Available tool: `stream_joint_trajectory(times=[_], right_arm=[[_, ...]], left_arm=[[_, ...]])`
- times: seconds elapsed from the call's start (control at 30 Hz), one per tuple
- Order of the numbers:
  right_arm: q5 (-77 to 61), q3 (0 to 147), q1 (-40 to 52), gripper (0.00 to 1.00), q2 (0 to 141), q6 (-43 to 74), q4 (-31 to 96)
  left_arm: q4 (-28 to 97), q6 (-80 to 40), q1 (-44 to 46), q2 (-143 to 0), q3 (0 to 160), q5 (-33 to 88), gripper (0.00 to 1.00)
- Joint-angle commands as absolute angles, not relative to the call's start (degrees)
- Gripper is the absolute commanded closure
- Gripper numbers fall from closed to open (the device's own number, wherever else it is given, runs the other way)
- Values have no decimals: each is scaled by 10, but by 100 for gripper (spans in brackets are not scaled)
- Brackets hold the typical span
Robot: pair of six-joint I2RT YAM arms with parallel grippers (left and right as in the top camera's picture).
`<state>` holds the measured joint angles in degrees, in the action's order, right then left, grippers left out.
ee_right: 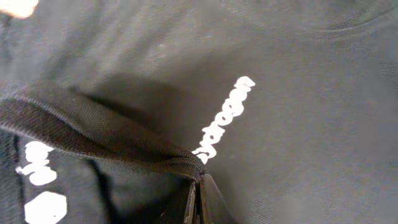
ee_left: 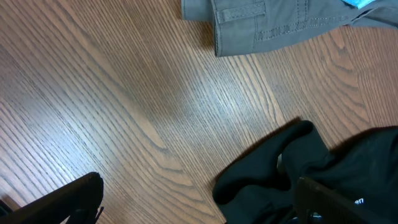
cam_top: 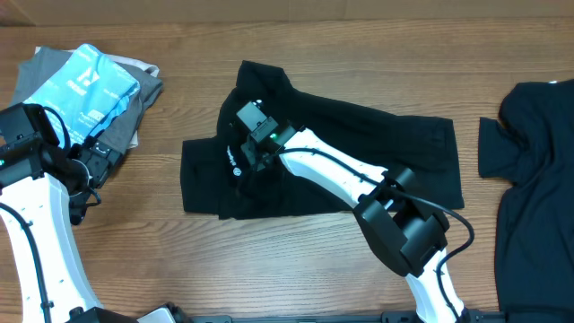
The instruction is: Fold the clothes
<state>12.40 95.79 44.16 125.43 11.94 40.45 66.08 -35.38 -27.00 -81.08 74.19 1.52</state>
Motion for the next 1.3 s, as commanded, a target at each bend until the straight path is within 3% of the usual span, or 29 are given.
stream_joint_trajectory(times=[0.0, 0.17, 0.5, 0.9, 1.0, 1.1, 1.17, 1.23, 1.27], right_arm=[[138, 976, 419, 96, 1242, 115, 393], [115, 975, 411, 86, 1243, 115, 376], [115, 984, 411, 82, 1238, 121, 363], [-46, 1068, 412, 72, 1218, 227, 543], [-55, 1068, 412, 70, 1221, 190, 574], [-110, 1068, 413, 68, 1225, 58, 602], [-117, 1068, 413, 62, 1226, -3, 622], [-115, 1068, 413, 43, 1226, -15, 625], [-118, 1068, 411, 42, 1226, -15, 625]], left_arm=[[662, -343, -270, -815, 747, 17, 0], [662, -343, -270, -815, 747, 17, 0], [662, -343, -270, -815, 747, 17, 0], [662, -343, -270, -815, 747, 17, 0], [662, -343, -270, -815, 747, 17, 0], [662, -343, -270, -815, 747, 17, 0], [662, -343, -270, -815, 747, 17, 0], [662, -343, -270, -815, 747, 17, 0], [662, -343, -270, -815, 747, 17, 0]])
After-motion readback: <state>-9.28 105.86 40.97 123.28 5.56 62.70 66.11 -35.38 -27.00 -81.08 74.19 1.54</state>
